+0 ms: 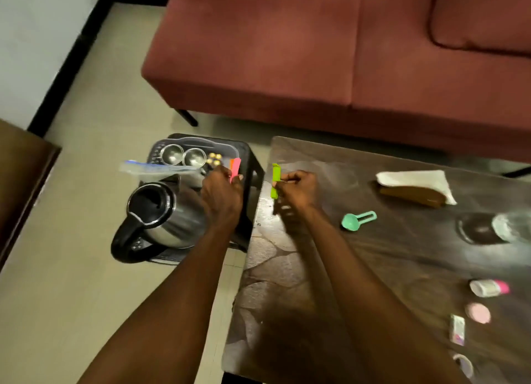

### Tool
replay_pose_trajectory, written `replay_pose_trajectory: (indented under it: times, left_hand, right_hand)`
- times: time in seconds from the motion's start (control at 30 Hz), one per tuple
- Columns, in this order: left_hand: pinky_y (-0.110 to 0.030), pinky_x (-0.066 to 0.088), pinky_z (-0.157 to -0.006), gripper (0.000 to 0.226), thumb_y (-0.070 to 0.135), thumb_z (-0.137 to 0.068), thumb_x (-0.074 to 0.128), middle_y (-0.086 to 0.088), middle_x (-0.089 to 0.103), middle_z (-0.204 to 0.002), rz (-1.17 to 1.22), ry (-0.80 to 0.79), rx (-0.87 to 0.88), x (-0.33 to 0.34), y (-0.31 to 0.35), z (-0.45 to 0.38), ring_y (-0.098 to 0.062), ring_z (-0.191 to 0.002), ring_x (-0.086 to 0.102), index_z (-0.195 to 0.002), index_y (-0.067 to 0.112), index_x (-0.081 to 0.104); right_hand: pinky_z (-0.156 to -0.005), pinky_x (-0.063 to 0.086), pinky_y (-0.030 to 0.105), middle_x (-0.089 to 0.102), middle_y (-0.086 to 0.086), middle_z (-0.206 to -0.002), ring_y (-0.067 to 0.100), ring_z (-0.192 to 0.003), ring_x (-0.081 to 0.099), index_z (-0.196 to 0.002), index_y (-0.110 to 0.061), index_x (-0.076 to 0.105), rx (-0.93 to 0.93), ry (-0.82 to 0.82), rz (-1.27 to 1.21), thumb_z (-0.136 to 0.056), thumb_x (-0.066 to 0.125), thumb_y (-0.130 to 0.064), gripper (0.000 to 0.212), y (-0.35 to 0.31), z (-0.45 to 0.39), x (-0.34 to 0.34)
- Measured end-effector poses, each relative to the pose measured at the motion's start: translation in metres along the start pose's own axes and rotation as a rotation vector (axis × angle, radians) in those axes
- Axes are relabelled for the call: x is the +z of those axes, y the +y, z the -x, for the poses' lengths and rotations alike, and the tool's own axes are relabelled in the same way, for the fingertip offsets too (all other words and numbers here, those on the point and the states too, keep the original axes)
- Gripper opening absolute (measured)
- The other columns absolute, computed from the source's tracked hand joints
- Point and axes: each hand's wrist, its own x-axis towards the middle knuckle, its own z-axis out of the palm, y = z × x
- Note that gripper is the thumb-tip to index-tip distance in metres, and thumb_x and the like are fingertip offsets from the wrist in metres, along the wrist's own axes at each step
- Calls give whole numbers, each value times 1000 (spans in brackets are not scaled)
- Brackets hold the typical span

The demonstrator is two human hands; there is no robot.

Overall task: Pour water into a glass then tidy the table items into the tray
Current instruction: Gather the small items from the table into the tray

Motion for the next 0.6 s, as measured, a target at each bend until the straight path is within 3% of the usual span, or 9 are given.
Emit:
replay_pose_trajectory:
  times: [0.1, 0.17, 0.27, 0.37, 0.47, 0.6]
  left_hand:
    - [-38, 50, -82, 16, 21, -86, 67, -14, 69, -100, -5, -1, -65, -12, -18, -27, -34, -100, 63, -96, 8, 67]
    - [-37, 51, -78, 15, 18, -86, 67, -17, 69, -95, -30, -15, -63, -12, -25, -38, -34, -95, 65, -93, 4, 67]
    - [-43, 50, -85, 14, 8, -86, 61, -22, 66, -97, -31, -52, -86, -4, -32, -49, -36, -96, 62, -95, -2, 65]
    - [-45, 50, -89, 17, -1, -85, 55, -25, 65, -103, 12, -120, -121, 12, -36, -55, -39, -100, 61, -100, -5, 62]
    - [-39, 48, -74, 14, -1, -86, 56, -26, 64, -103, 49, -147, -208, 29, -36, -58, -38, -97, 63, -97, -8, 60]
    - [-34, 45, -68, 19, 6, -89, 56, -22, 66, -105, 94, -121, -298, 49, -32, -72, -35, -97, 65, -102, -5, 64]
  right_hand:
    - [-66, 57, 29, 73, 6, -75, 20, -70, 71, -64, -21, 65, -48, -51, 125, -71, 83, -18, 20, -25, -8, 49]
    - [-74, 61, 39, 73, 9, -75, 28, -77, 72, -59, -21, 63, -57, -68, 180, -71, 83, -16, 24, -33, -16, 72]
    - [-78, 60, 45, 73, 13, -80, 32, -84, 71, -63, -14, 68, -38, -89, 259, -72, 79, -12, 14, -34, -29, 94]
    - [-78, 60, 38, 73, 13, -83, 27, -87, 70, -75, -5, 74, 2, -77, 306, -72, 79, -14, 11, -30, -43, 104]
    - [-79, 60, 36, 73, 13, -86, 26, -89, 70, -77, -7, 74, 38, -63, 329, -72, 78, -15, 10, -25, -53, 106]
    - [-84, 59, 44, 71, 15, -87, 33, -98, 67, -78, -6, 72, 41, -74, 341, -72, 81, -16, 15, -17, -68, 108]
